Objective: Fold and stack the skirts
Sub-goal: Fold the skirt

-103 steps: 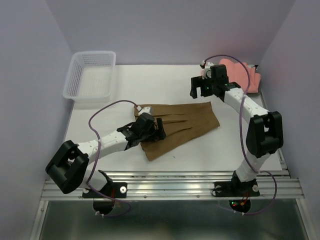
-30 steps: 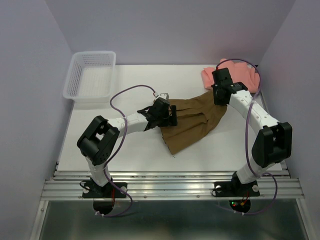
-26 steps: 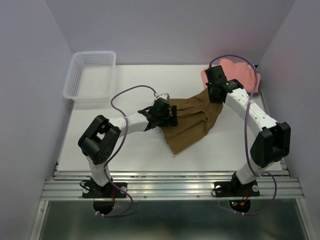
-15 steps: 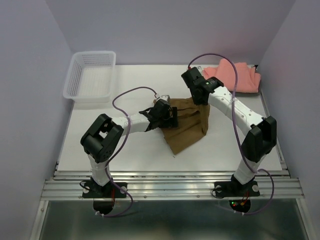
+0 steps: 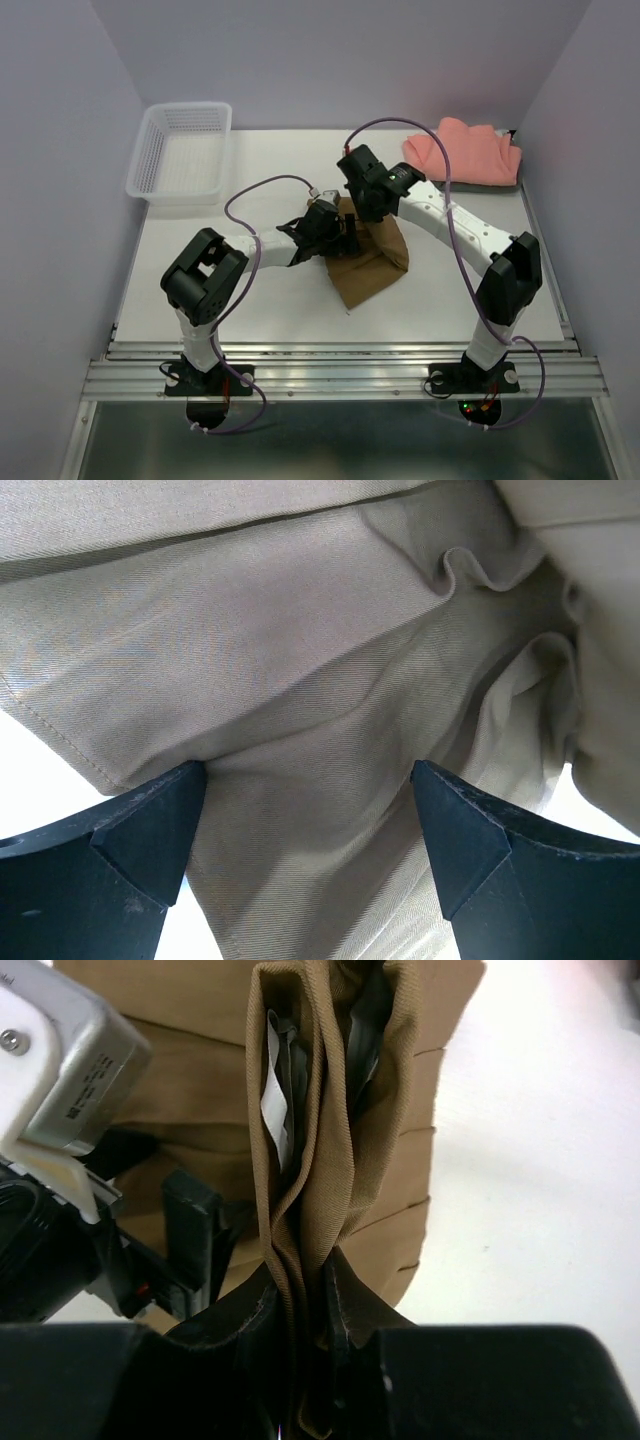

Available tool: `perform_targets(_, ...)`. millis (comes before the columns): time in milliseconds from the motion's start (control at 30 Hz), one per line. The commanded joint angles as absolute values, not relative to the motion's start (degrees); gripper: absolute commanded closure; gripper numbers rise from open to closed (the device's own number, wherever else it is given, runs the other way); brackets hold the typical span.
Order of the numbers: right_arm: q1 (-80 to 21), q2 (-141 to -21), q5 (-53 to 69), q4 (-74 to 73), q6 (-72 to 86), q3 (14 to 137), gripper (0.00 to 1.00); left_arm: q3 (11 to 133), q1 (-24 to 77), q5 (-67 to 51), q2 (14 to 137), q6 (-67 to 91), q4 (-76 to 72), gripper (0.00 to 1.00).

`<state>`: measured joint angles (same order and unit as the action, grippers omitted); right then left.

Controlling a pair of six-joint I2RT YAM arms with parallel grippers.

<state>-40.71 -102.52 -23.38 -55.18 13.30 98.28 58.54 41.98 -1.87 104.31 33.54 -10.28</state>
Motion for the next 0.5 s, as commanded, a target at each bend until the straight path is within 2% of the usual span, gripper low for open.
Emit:
perform_targets(0, -41.4, -101.7, -14.2, -47.3, 15.5, 95.6, 0.99, 56.4, 42.2, -3.7, 104.5, 34.5, -9.7, 0.04)
perform_targets(267, -41.4, -102.3, -7.8, -38.9, 19.1, 89.1, 0.99, 55.1, 42.2, -3.3, 102.8, 35.1, -9.7, 0.04)
perform_targets(467, -41.4, -105.4, -11.5, -38.3, 20.1, 87.7, 0.98, 54.8, 42.2, -3.0, 101.5, 35.4, -9.1, 0.04)
